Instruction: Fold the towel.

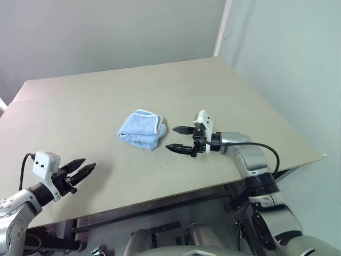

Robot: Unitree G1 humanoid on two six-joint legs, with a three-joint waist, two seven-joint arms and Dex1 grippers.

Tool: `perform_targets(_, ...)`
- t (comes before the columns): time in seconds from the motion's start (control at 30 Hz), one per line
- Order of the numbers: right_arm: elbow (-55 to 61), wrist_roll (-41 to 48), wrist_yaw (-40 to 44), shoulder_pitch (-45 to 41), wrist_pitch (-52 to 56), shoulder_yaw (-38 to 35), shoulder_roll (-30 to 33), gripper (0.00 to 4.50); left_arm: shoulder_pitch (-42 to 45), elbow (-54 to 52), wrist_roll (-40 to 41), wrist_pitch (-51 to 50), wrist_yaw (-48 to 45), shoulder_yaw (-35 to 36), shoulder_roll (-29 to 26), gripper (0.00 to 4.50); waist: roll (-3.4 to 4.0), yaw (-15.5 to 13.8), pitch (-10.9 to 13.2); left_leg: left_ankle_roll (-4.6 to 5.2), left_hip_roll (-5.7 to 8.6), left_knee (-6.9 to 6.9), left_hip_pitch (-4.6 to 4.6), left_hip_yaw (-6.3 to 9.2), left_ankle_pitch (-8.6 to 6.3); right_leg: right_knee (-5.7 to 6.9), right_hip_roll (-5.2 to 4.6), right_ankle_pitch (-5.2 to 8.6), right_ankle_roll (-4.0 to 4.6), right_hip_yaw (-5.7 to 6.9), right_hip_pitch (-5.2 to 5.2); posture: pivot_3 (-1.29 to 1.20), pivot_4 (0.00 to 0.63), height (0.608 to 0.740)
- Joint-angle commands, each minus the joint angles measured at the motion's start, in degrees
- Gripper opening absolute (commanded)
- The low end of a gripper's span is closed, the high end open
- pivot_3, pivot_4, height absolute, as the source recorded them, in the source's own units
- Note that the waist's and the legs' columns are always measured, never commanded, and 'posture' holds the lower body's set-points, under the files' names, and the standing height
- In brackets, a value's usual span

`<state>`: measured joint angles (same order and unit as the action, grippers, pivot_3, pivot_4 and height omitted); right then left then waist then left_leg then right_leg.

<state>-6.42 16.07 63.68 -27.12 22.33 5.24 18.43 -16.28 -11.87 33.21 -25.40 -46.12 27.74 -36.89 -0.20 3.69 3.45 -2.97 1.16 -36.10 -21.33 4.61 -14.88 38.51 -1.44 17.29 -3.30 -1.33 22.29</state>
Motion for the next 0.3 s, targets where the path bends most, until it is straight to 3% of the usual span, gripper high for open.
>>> perform_targets(0.03,-0.4,1.38,0.37,-0.05,-2.9,-0.91,0.84,4.46,1.23,0.65,0.17,1.53,-0.1,1.52,-0.43,2.41,0.0,-0.21,0.01,0.0,0.01,-0.04,0.0,-0.01,0.0,-0.05,-0.01,0.0,0.0,-0.01,-0.03,0.0,0.0,0.74)
perform_targets(0.3,-10.91,1.32,-0.01,-6.52,-5.76,-0.29,-1.06,4.46,2.25,2.24,-1.12,2.91,2.12,0.79,1.25,2.41,-0.02,-0.46,-0.01,0.0,0.02,-0.07,0.0,-0.07,0.01,-0.08,-0.01,-0.03,0.0,-0.07,-0.04,0.0,0.0,0.74)
